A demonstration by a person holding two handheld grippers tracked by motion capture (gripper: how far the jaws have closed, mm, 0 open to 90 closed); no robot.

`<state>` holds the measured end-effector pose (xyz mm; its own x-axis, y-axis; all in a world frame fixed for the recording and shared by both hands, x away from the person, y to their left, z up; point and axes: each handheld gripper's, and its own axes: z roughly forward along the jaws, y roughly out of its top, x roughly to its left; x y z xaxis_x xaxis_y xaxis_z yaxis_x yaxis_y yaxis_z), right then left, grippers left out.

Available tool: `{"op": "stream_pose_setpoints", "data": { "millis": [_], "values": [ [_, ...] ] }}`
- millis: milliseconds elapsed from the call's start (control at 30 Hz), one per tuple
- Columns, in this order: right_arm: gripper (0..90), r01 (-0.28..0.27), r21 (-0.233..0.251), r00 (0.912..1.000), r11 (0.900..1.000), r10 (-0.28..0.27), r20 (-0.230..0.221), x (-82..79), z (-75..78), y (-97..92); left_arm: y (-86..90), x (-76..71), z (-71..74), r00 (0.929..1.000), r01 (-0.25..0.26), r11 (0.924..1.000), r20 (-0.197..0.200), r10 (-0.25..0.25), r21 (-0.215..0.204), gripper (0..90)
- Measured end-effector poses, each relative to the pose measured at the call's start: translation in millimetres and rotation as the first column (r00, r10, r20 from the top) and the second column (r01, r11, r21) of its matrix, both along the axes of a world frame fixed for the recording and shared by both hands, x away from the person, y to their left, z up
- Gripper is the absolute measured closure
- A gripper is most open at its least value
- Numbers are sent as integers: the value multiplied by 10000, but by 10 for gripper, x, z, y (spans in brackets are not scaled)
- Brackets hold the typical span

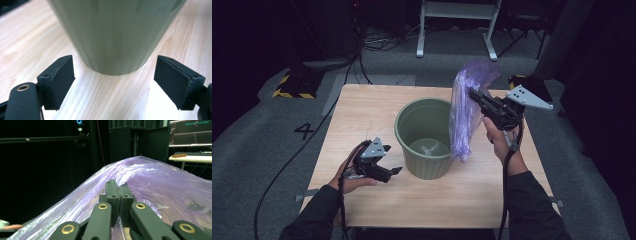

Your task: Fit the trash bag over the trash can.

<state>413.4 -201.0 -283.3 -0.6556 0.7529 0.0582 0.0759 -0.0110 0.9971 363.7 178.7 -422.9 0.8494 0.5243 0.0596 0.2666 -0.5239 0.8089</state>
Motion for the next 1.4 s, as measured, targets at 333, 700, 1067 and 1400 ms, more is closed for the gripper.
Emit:
{"op": "stream_pose_setpoints", "data": {
  "millis": [333, 700, 1067, 1400],
  "values": [
    [898, 99, -398, 9999, 9992, -102, -69, 124, -83, 237, 89, -247, 478, 9940, 105, 9978, 1095, -33, -653, 167],
    [898, 237, -891, 9997, 9957, -231, 81, 176, -142, 351, -60, -178, 584, 9778, -103, 9992, 2088, 183, -390, 210],
    [896, 373, -1269, 9993, 9912, -376, -2, 241, -246, 344, 183, 67, 773, 9884, -332, 9845, 1403, 579, -1721, 185],
    [898, 342, -1756, 9994, 9839, -324, 131, 214, -282, 372, -156, 194, 1156, 9867, 140, 9824, 1620, 166, -1861, 184]
  ]
}}
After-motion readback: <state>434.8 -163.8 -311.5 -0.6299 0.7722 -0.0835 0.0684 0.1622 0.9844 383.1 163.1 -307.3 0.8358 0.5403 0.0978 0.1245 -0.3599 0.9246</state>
